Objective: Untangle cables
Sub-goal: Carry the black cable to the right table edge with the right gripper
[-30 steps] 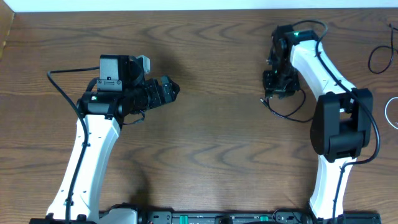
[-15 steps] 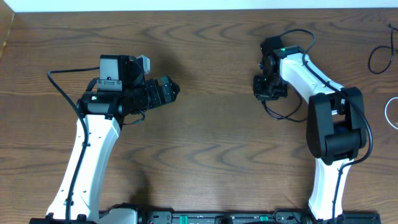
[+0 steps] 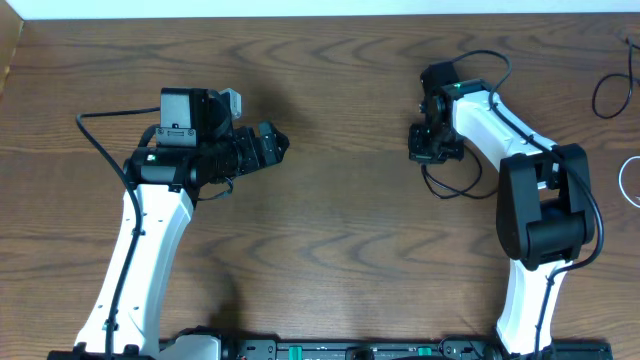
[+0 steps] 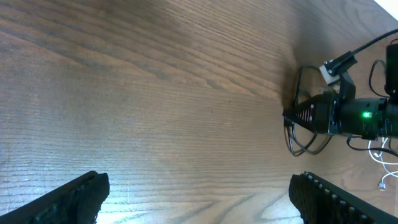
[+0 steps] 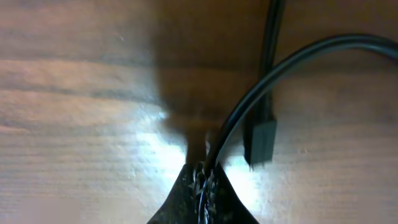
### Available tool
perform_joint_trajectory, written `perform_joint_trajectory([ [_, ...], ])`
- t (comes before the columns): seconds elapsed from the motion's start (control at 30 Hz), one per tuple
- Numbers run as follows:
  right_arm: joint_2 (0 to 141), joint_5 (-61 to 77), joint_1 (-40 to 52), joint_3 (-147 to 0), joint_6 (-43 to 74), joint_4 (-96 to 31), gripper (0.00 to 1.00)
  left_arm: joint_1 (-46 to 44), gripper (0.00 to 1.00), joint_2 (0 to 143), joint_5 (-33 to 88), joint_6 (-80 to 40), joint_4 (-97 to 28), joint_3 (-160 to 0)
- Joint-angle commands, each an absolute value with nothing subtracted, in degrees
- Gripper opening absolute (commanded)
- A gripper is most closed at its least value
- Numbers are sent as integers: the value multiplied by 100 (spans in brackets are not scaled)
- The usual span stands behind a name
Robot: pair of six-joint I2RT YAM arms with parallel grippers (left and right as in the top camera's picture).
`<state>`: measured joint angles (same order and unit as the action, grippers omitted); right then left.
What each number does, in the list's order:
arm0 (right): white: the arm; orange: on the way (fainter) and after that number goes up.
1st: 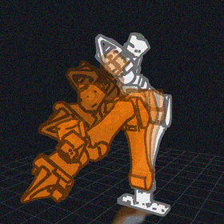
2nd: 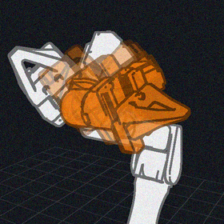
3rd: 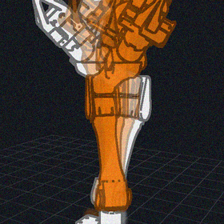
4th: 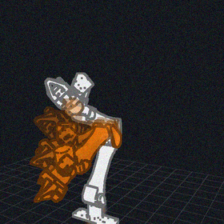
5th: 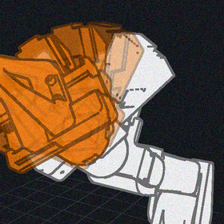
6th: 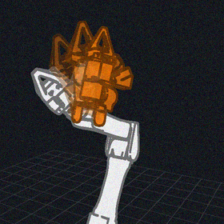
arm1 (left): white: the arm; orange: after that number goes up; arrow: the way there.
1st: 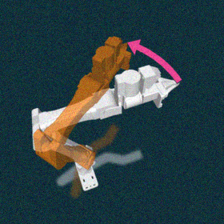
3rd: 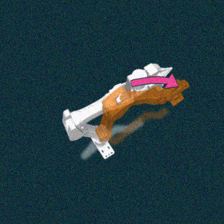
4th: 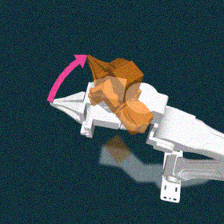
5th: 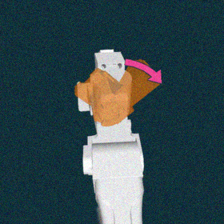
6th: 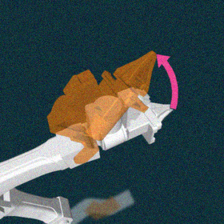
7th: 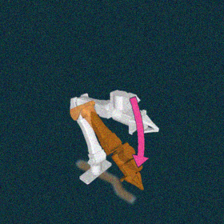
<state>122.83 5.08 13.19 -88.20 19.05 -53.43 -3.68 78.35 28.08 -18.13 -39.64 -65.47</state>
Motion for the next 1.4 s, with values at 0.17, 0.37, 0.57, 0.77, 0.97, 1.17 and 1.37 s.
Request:
perform_joint_trajectory([
  [0.17, 11651, 403, 860, -10350, 1927, -6517, 1, -349, 98, 7846, 2733, -1761, -3966, -6495],
  [0.37, 10801, 381, 93, -11998, 1927, -7004, 1, -349, 98, 7846, 2735, -1761, -3966, -6495],
  [0.57, 9988, 294, -1120, -13067, 1929, -6783, 1, -349, 98, 7846, 2733, -1761, -3966, -6495],
  [0.77, 9504, 215, -2692, -13526, 1986, -6514, 1, -349, 98, 7846, 2733, -1761, -3966, -6495],
  [0.97, 9618, 270, -3588, -13467, 2185, -6650, 1, -349, 98, 7846, 2733, -1761, -3966, -6495],
  [1.17, 10136, 480, -3629, -13408, 2187, -6294, 1, -349, 98, 7846, 2733, -1761, -3966, -6495],
  [1.37, 11054, 1459, -3627, -13408, 2185, -5395, 2, -349, 98, 7846, 2733, -1761, -3966, -6495],
])
